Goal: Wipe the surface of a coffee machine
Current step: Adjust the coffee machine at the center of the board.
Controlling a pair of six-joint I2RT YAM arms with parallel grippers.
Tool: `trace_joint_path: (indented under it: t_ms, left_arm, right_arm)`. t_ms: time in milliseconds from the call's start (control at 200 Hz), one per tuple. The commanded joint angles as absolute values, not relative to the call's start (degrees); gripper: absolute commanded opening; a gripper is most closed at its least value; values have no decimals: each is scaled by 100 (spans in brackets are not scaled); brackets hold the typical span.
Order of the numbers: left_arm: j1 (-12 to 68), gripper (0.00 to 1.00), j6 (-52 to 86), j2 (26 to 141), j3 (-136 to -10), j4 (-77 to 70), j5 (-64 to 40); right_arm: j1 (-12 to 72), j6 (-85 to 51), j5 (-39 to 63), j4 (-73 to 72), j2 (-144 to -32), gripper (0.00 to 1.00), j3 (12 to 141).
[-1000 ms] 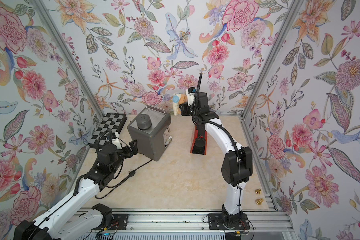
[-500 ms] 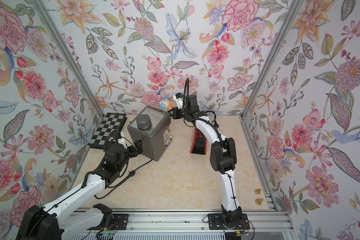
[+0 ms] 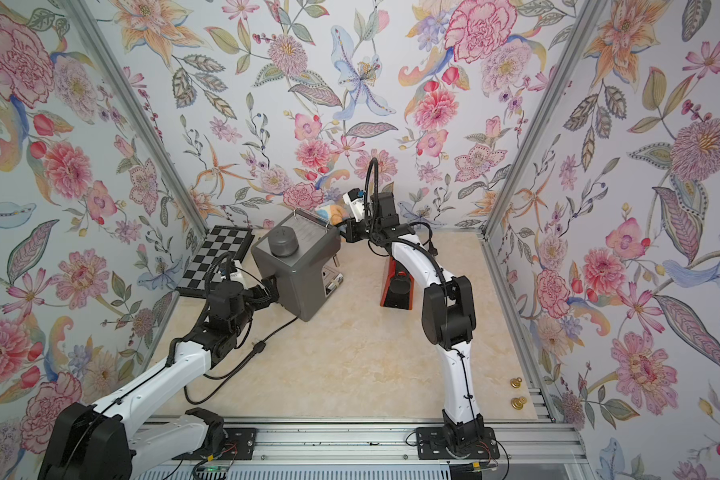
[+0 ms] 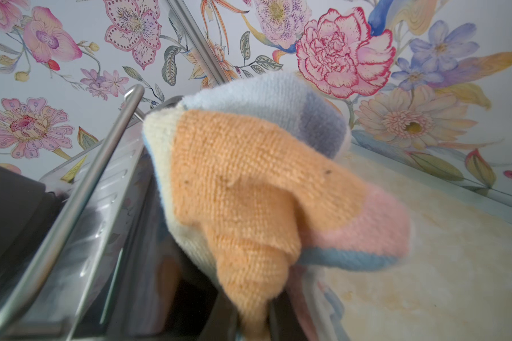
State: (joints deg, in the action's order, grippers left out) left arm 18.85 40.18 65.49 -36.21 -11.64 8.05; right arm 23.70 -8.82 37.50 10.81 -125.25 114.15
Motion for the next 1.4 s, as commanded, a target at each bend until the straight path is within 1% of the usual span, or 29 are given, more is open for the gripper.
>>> trace_joint_path:
  t_ms: [0,220,565,841,866,1091,1101,1396]
  left_arm:
    - [1711,99,3922,6823,-4000,-1568,658]
    - [1412,99,3823,7308,-4327,-1857,305]
    - [1057,99,3742,8033,-4864,-2141,-124]
    - [1028,99,3703,8554,-5406,-2339,-587]
    - [1029,99,3724,8605,-5422,-2382,-633]
    - [1034,99,3867,8922,-5651,-2720,-987]
    - [1030,99,3865,9071,-5676,-2719,-1003]
    - [1041,99,3947,9852,-6525,-2834,-1335]
  right_arm:
    - [2877,-612,4500,1437,-12025,0,10965]
    - [3237,-368,4319,1406,-11621,0,10318]
    - [3550,-371,4151,1367,-11296,0,9975]
    - [3676,-488,3773,1363,-10758,0,9261]
    - [3848,-508,3720,1363,-10699,0,9182]
    - [4014,-538,3447,1354,-10201,0,8527]
    - [4027,-537,3446,1336,-10184,0,8508]
    - [4306,-584,3368,1315,-10169,0,8450]
